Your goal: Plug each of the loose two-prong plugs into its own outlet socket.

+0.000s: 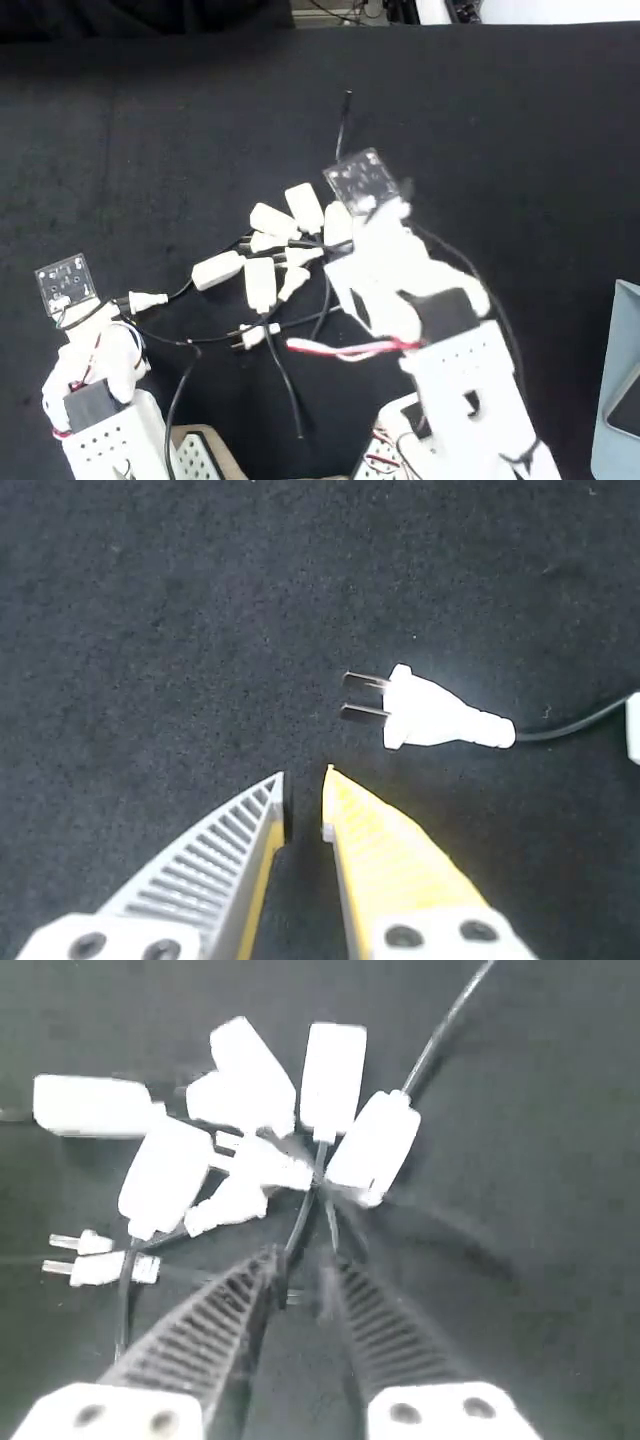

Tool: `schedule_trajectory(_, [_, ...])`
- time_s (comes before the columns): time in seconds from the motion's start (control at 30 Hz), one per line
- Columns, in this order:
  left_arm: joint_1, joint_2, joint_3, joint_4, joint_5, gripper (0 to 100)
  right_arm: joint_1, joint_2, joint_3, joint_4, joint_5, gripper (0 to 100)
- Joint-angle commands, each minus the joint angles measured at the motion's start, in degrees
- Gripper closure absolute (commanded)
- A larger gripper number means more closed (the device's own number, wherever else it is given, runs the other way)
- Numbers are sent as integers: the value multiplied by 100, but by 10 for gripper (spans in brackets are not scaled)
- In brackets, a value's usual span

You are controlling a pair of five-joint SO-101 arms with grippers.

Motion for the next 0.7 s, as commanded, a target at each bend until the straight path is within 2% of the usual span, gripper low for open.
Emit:
schedule_trajectory(0.0, [-48, -26, -259, -97, 44, 919, -79, 541, -303, -246, -273, 845])
schedule_trajectory(0.37, [-40, -26, -127, -123, 35, 917, -853, 2018, -532, -1037, -343, 843])
schedule_trajectory(0.67, [-40, -26, -110, -123, 35, 917, -888, 3354, -1358, -888, -2497, 842])
